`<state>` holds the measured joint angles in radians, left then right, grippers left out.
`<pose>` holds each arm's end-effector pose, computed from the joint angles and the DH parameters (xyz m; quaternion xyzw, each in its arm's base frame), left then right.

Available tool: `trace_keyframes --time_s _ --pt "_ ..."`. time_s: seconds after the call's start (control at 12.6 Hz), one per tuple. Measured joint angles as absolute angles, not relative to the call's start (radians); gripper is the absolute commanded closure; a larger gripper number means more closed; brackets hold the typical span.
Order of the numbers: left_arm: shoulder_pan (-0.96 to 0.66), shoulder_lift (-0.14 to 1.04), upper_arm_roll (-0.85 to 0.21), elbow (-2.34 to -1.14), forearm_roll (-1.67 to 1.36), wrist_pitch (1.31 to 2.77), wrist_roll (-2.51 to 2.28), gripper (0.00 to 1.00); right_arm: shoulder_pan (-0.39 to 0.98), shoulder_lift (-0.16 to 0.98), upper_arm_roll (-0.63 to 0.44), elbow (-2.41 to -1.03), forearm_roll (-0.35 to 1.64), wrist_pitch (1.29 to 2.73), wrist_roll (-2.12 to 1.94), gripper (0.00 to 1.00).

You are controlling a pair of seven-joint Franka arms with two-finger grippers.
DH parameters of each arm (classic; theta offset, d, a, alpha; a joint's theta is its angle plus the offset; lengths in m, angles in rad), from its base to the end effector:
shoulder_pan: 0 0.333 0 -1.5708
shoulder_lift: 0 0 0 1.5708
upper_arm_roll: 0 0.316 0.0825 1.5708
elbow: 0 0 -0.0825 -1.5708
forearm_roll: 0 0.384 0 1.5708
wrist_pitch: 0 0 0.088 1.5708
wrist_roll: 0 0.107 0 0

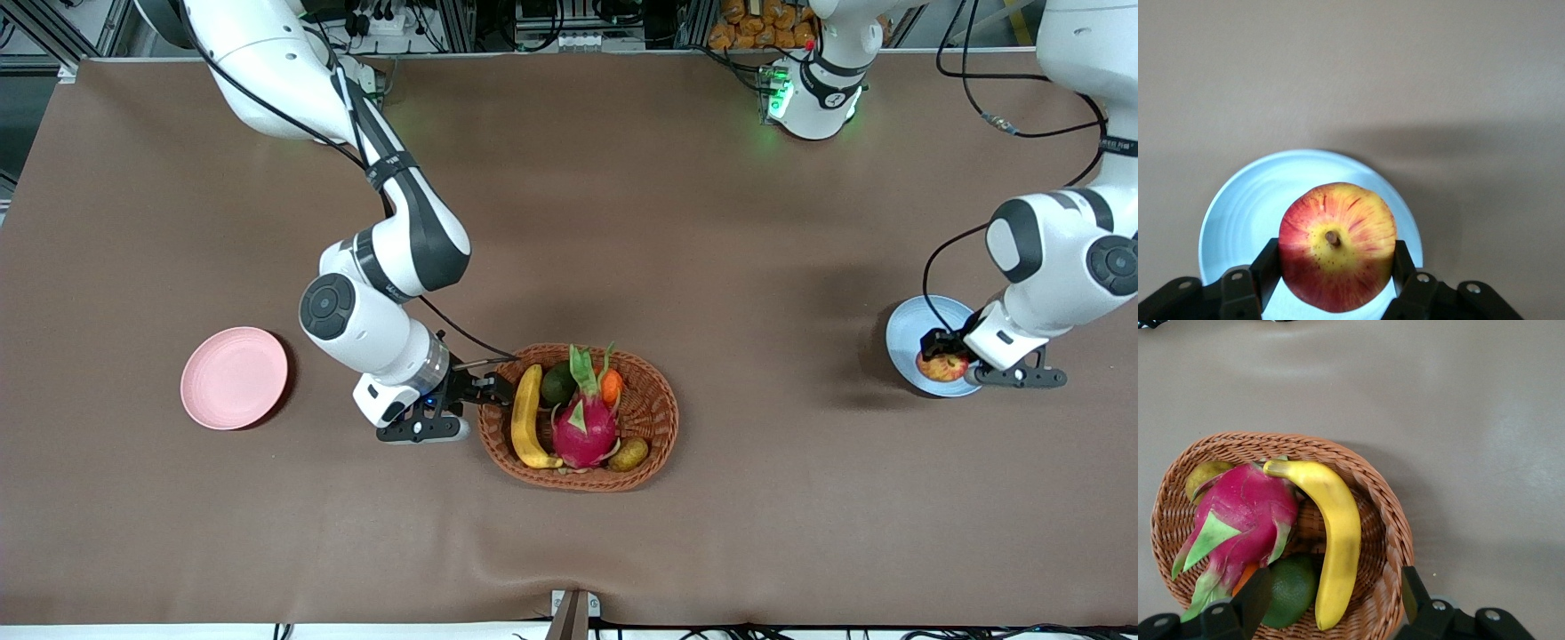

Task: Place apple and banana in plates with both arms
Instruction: 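Carry the apple over the blue plate while the right gripper reaches the banana, then lower the apple onto the blue plate while the right gripper descends on the banana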

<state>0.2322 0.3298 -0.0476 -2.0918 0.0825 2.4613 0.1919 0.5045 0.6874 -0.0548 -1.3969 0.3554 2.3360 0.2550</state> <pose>0.5778 0.1083 0.2677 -0.9990 0.0337 -0.0163 0.0224 0.6704 0.3400 0.3276 -0.9842 0.0015 -0.0739 0.1611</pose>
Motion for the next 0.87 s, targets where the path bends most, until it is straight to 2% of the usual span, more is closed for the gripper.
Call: trace_keyframes --time_s 0.4,0.87 --pt "0.271 0.317 -0.048 -2.207 0.122 2.574 0.192 0.52 0.546 0.765 -0.055 -1.396 0.355 2.430 0.262 0.12" --pt "0.324 0.317 -0.048 -2.224 0.184 2.583 0.195 0.48 0.573 0.803 -0.055 -1.395 0.355 2.468 0.268 0.12"
